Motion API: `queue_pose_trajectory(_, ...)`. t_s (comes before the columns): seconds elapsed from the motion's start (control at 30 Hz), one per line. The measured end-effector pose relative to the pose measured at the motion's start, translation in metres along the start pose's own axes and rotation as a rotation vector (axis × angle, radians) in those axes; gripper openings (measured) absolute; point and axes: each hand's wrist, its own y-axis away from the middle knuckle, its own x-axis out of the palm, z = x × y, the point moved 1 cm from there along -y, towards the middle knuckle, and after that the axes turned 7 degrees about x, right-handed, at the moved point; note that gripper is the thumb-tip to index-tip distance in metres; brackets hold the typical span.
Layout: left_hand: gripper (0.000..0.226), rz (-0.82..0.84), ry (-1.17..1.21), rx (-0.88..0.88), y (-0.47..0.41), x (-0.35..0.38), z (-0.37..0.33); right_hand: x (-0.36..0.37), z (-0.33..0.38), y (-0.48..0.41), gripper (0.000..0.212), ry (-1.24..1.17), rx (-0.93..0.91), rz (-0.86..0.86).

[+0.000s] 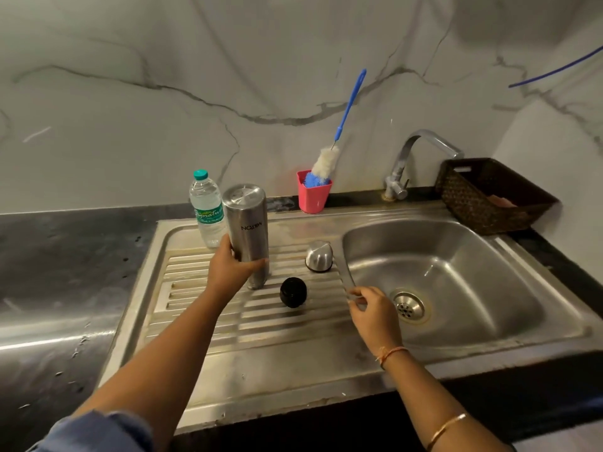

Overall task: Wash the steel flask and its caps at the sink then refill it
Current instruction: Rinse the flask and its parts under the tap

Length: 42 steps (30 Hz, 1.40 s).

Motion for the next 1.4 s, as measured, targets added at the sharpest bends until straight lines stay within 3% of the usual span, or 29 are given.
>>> queue_pose_trajectory(0.27, 0.064, -0.152, 0.024, -0.02, 0.054, -0.029, 0.006, -0.003, 0.007, -0.001, 0.018, -0.128, 0.011, 0.044)
queue_pose_trajectory(0.43, 0.069, -0.283, 0.185, -0.137, 0.093, -0.013, 0.009, -0.003, 0.013, 0.004, 0.018, -0.277, 0.028, 0.333)
queue_pose_trajectory(0.77, 0.074, -0.421, 0.732, -0.332, 0.16, 0.094, -0.036, -0.059, -0.02, -0.011, 0.039, -0.35, 0.117, 0.798)
queue_pose_trajectory(1.0, 0.053, -0.378, 1.067, -0.494, 0.18, 0.198, -0.09, -0.127, -0.083, -0.045, 0.043, -0.636, 0.395, 0.981)
queue_pose_trajectory(1.17, 0.042, -0.267, 1.144, -0.655, 0.178, 0.263, -0.129, -0.168, -0.108, -0.072, 0.022, -0.815, 0.436, 0.855)
queue_pose_trajectory(1.3, 0.044, -0.194, 1.236, -0.733, 0.162, 0.3, -0.158, -0.191, -0.114, -0.096, 0.046, -0.836, 0.389, 0.603)
queue_pose_trajectory(1.4, 0.05, -0.162, 1.301, -0.803, 0.147, 0.32, -0.172, -0.204, -0.112, -0.107, 0.049, -0.852, 0.298, 0.443)
